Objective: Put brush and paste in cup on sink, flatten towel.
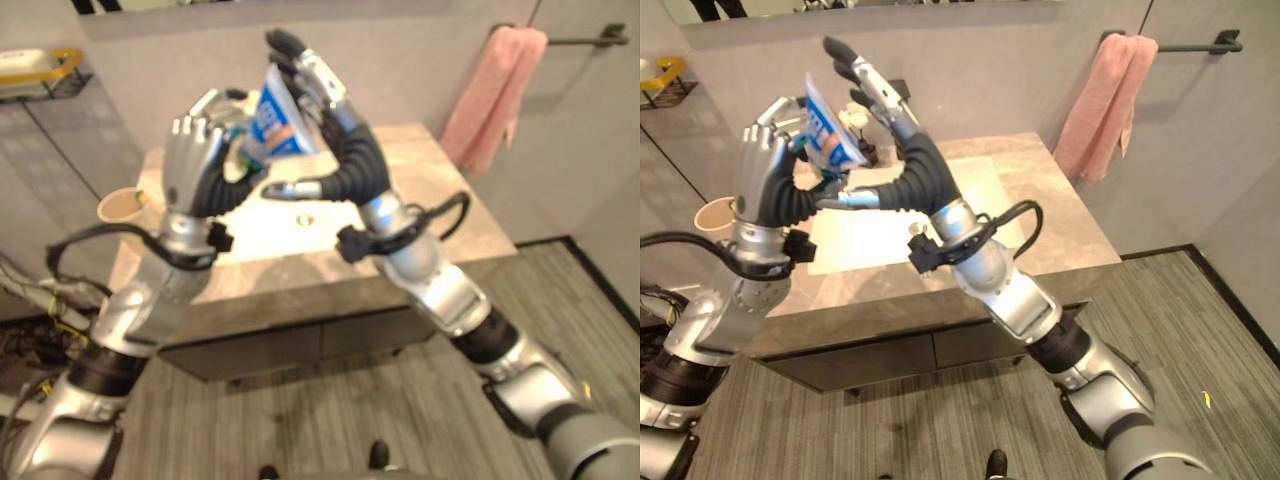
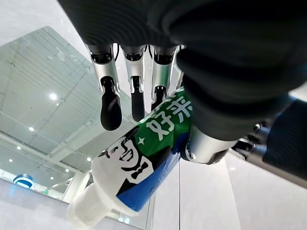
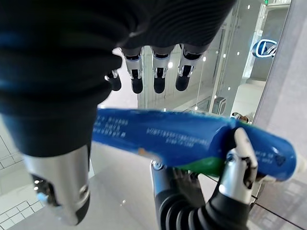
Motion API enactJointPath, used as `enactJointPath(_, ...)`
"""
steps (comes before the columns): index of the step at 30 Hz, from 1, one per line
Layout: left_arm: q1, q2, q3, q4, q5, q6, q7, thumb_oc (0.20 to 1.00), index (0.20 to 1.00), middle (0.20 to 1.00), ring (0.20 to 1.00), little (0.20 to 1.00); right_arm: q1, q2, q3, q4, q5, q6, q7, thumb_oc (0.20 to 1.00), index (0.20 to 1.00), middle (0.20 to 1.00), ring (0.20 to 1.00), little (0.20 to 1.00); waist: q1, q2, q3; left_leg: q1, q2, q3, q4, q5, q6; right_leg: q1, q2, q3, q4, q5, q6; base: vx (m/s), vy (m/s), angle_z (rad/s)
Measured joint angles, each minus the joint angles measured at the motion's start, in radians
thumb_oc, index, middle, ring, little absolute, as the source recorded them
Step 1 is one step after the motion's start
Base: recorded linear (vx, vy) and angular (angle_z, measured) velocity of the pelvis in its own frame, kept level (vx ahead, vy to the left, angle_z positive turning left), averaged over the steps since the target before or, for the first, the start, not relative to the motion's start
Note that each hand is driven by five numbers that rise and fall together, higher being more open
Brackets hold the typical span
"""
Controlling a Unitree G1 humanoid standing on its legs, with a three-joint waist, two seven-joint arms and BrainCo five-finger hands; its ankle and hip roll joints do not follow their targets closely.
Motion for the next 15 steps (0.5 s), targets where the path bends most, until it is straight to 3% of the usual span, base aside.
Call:
enactJointPath(4,0.007,-0.042,-0.026,0.039,0.005,0.003,0.004,0.200,0.200,0.200,0.200,0.200,0.014,-0.002,0.011,0.000,0.034,-0.002,0.001,1.000,1.000,1.000,1.000,1.000,0.002,0.001,0.000,0.011,0.000,0.000,0.000,0.000,0.000,0.011,0.000,0.001,0.000,0.000,0.000,0.00,0.000,0.00)
enactJointPath(7,0.012,-0.034,-0.077,0.085,0.035,-0.002,0.000,0.200,0.200,0.200,0.200,0.200,0.011,0.000,0.040,0.002,0.073,-0.006,0.010,1.000,1.000,1.000,1.000,1.000,0.004,0.002,0.001,0.010,0.000,0.003,0.000,0.000,0.000,0.007,0.000,0.005,0.000,0.000,0.000,-0.02,-0.006,-0.05)
enactJointPath(15,0.046,-0.034,-0.078,0.090,0.045,-0.010,0.000,0.200,0.200,0.200,0.200,0.200,0.011,0.003,0.067,0.007,0.075,-0.008,0.010,1.000,1.000,1.000,1.000,1.000,0.005,0.000,0.000,0.010,0.001,0.004,0.000,0.000,0.000,0.007,0.002,0.006,0.000,0.000,0.000,0.00,0.000,0.00)
